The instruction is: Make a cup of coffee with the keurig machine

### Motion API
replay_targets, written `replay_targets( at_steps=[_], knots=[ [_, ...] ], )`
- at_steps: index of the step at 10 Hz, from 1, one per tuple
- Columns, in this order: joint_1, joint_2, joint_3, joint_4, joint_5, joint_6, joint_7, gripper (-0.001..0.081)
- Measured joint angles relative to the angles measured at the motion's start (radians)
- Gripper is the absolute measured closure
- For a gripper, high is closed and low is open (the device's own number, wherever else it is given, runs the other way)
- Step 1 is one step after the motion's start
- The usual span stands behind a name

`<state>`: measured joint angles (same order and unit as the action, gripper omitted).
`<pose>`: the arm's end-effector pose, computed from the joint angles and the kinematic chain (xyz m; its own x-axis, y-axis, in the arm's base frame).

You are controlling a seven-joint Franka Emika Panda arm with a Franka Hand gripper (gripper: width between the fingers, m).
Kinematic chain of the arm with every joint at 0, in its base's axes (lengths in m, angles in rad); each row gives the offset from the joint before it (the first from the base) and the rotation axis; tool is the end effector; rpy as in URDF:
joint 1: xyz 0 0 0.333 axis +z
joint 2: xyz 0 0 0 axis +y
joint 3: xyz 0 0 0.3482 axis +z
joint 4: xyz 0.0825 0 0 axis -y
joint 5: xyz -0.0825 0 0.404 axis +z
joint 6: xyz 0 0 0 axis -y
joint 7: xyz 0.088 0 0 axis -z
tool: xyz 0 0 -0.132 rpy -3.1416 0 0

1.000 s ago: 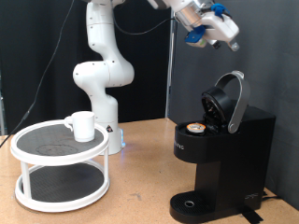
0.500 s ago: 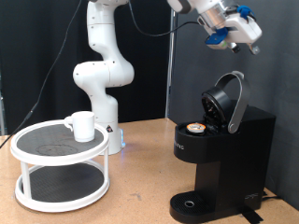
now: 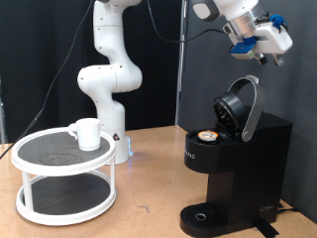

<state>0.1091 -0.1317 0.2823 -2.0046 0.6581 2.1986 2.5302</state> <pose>0.5175 0.2575 0.5573 -0.7217 -0.4883 -0.4907 -0.6730 0.6609 0.3321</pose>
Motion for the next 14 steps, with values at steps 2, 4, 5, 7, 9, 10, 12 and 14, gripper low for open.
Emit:
replay_targets(
  at_steps=[2,4,5,7,9,10,12,14],
  knots=[
    [-0.003,0.007,0.0,-0.005,-0.029,0.001,0.007,0.058],
    [-0.015,0.007,-0.006,-0.021,-0.05,0.001,0.005,0.0743],
    [-0.022,0.007,-0.012,-0.031,-0.053,0.001,-0.002,0.0786],
    [-0.042,0.007,-0.025,-0.051,-0.063,0.002,-0.021,0.0802],
    [-0.051,0.0,-0.036,-0.05,-0.061,0.0,-0.031,0.0805],
    [-0.056,-0.004,-0.042,-0.051,-0.059,-0.005,-0.037,0.0805],
    [-0.066,-0.014,-0.064,-0.051,-0.057,-0.025,-0.065,0.0806],
    [-0.081,-0.032,-0.093,-0.058,-0.058,-0.065,-0.117,0.0806]
  ],
)
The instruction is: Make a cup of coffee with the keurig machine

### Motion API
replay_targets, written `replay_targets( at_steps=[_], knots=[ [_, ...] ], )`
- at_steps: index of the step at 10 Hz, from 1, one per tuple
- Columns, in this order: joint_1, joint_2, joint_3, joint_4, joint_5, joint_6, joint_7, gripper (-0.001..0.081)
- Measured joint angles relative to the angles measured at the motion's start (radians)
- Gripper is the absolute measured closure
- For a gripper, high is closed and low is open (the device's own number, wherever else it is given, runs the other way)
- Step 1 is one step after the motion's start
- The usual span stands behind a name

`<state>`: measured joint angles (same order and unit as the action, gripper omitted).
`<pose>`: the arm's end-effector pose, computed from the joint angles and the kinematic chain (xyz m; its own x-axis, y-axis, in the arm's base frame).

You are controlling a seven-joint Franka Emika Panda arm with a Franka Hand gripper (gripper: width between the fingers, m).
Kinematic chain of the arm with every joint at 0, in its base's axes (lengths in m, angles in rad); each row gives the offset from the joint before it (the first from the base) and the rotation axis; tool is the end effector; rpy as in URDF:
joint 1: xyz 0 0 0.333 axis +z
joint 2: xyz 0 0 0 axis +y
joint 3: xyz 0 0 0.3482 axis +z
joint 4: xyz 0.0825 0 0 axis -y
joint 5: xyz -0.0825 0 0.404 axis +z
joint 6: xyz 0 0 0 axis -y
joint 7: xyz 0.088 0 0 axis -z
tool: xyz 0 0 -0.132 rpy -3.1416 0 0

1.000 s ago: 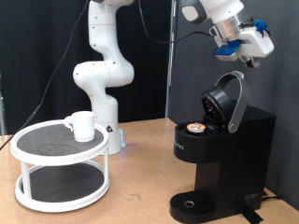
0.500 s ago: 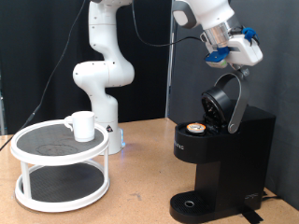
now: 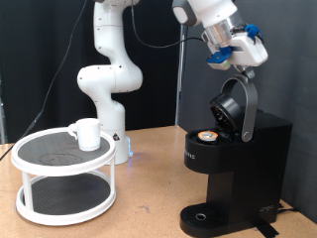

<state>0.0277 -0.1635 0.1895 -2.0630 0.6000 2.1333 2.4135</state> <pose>0.5323 0.1599 0.5375 -0.7352 -0.5067 -0.4502 -0.6550 0.7020 0.2797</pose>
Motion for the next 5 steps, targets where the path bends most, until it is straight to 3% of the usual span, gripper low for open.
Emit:
replay_targets(
  at_steps=[2,5],
  knots=[
    [-0.021,-0.022,-0.031,-0.019,-0.014,-0.047,-0.072,0.0806],
    [-0.058,-0.059,-0.04,-0.075,-0.117,-0.035,-0.09,0.0806]
  ],
)
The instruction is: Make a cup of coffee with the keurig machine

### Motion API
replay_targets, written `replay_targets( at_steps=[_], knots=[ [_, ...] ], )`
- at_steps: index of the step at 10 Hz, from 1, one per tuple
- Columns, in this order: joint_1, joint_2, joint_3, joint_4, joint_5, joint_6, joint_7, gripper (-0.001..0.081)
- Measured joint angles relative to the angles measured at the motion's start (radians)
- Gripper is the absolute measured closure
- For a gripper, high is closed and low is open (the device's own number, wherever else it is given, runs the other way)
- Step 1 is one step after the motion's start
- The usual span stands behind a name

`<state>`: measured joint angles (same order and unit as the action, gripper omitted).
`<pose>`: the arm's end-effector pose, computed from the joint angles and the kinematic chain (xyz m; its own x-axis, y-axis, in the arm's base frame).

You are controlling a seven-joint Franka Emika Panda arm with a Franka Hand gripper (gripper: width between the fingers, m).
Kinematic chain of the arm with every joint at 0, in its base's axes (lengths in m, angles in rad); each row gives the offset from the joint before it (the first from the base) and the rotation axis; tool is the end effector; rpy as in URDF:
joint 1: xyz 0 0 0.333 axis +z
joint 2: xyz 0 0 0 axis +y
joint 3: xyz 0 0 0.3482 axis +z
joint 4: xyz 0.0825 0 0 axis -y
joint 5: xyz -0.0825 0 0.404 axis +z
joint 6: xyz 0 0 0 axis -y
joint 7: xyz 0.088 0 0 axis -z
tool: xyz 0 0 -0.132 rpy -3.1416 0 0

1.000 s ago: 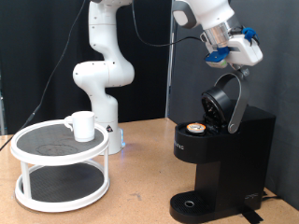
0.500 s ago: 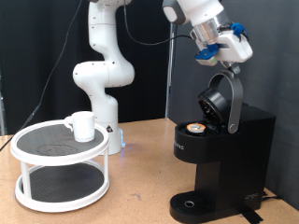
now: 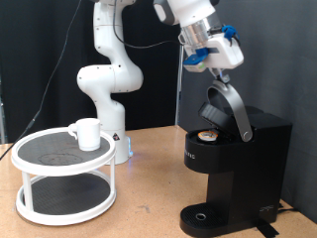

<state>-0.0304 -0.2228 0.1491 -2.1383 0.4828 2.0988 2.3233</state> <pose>0.5175 0.0987 0.5233 -0.7117 -0.5853 -0.3885 -0.6817 0.7089 0.1810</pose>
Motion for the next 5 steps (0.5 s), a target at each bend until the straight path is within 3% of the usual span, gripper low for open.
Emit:
replay_targets(
  at_steps=[5],
  knots=[
    [-0.034,-0.009,0.006,-0.073,-0.183,0.096,0.133,0.0806]
  ],
)
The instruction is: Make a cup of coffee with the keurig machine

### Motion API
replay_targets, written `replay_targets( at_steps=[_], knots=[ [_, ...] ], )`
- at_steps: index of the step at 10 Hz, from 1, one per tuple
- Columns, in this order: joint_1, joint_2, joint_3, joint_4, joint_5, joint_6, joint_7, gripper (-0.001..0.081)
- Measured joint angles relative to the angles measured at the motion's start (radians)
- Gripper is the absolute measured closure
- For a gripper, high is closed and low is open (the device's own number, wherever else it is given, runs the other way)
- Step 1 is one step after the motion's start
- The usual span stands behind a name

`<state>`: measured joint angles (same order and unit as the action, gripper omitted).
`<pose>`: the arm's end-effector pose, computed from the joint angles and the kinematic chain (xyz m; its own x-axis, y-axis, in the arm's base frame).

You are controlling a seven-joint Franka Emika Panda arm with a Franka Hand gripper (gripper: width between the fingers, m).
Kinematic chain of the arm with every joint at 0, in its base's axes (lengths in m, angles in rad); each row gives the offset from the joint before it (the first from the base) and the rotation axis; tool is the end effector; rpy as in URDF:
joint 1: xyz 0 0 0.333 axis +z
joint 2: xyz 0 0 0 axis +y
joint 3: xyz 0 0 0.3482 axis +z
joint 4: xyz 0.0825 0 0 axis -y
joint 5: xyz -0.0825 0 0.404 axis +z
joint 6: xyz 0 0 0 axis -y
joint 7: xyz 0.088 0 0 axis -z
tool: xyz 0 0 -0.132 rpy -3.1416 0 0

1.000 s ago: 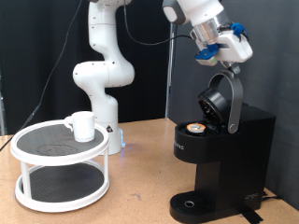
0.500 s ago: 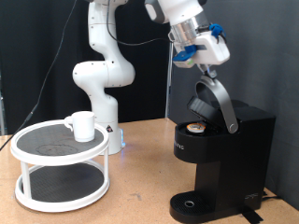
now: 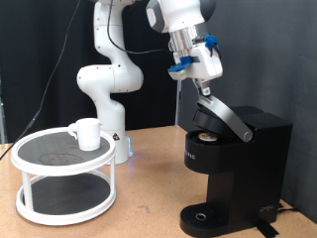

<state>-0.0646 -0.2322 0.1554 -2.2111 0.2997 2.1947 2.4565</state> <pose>0.5155 0.0672 0.4963 -0.7786 -0.5514 -0.2996 -0.5923 0.8034 0.0606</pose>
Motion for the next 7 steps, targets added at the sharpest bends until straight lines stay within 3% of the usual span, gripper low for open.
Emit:
replay_targets(
  at_steps=[3,7],
  knots=[
    [-0.018,0.029,0.0,-0.041,-0.091,0.04,0.044,0.0806],
    [-0.031,0.093,-0.001,-0.097,-0.113,0.139,0.044,0.0806]
  ],
)
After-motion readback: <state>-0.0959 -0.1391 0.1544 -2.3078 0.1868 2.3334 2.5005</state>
